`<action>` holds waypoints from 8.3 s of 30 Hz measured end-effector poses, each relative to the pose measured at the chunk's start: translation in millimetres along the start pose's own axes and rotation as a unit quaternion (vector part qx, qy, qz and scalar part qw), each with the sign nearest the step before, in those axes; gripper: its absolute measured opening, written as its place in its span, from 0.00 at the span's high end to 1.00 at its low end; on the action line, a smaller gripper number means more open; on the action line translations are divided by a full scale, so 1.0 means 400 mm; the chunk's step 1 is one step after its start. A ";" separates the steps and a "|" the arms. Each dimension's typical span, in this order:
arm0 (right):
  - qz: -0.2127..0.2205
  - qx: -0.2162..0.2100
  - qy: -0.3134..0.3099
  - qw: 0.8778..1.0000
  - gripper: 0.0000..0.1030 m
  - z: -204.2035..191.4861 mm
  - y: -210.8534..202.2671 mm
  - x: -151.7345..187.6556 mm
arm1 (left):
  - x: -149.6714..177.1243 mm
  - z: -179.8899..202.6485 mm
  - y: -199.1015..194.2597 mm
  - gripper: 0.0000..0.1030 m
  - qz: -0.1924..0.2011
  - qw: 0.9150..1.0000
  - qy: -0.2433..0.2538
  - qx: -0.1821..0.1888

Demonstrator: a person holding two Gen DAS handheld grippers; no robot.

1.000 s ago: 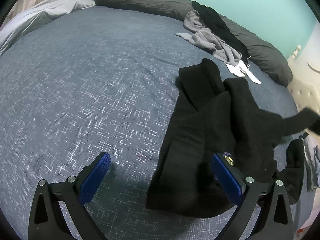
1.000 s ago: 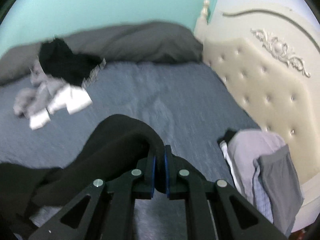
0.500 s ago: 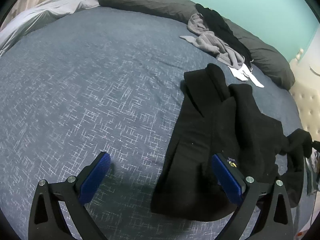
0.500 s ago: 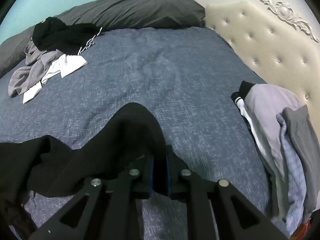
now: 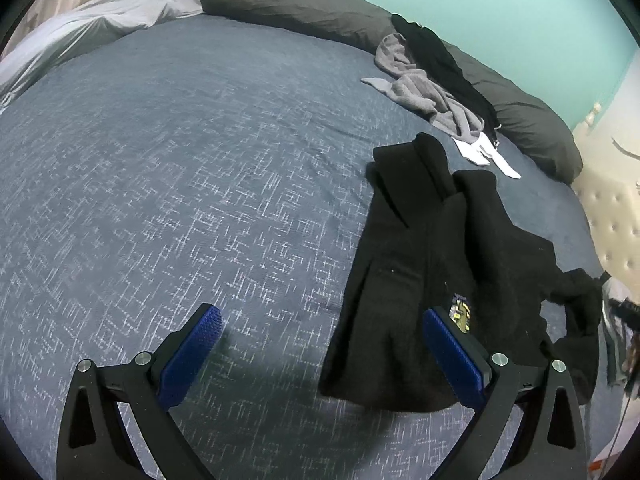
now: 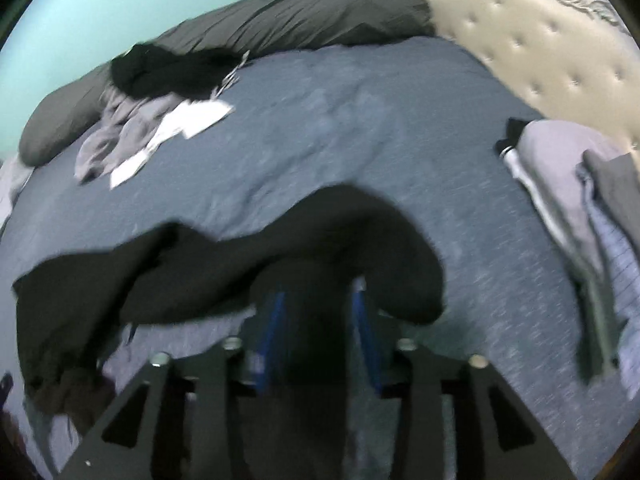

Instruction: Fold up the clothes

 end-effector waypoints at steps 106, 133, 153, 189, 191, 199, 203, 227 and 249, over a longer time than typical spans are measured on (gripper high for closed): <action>-0.069 -0.214 -0.235 0.946 0.50 -0.381 -0.139 0.385 | -0.071 0.154 -0.016 0.93 -0.047 0.988 0.145 0.018; -0.006 -0.225 -0.348 0.910 0.97 -0.432 -0.209 0.379 | -0.273 0.235 -0.111 0.97 -0.011 0.987 0.158 0.001; 0.074 -0.216 -0.287 0.930 0.98 -0.196 -0.446 0.246 | -0.396 0.269 -0.067 1.00 -0.014 0.987 0.154 -0.049; 0.002 -0.200 -0.237 0.951 0.97 -0.122 -0.175 0.272 | -0.185 0.292 0.303 0.76 -0.115 0.980 0.104 0.124; 0.000 -0.198 -0.236 0.951 0.97 -0.118 -0.169 0.272 | -0.181 0.305 0.297 0.82 -0.112 0.979 0.117 0.122; -0.003 -0.197 -0.227 0.954 0.97 -0.112 -0.159 0.282 | -0.225 0.352 0.223 1.00 -0.078 0.980 0.135 0.125; -0.003 -0.198 -0.225 0.954 0.97 -0.109 -0.161 0.282 | -0.266 0.364 0.189 1.00 -0.069 0.980 0.142 0.122; -0.011 -0.204 -0.213 0.956 0.97 -0.120 -0.136 0.288 | -0.202 0.318 0.328 0.47 -0.115 0.980 0.088 0.133; -0.016 -0.207 -0.212 0.955 0.97 -0.126 -0.128 0.293 | -0.202 0.315 0.349 0.76 -0.109 0.978 0.091 0.153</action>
Point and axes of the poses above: each gripper's, at about its wrist camera, not at the fingertips, and y roughly the way its jaws point, z to its right, x to its underside, the point moved 3 cm from there along y, roughly the way its jaws point, and after that the axes turned 1 degree about -y, right-handed, at the moved point
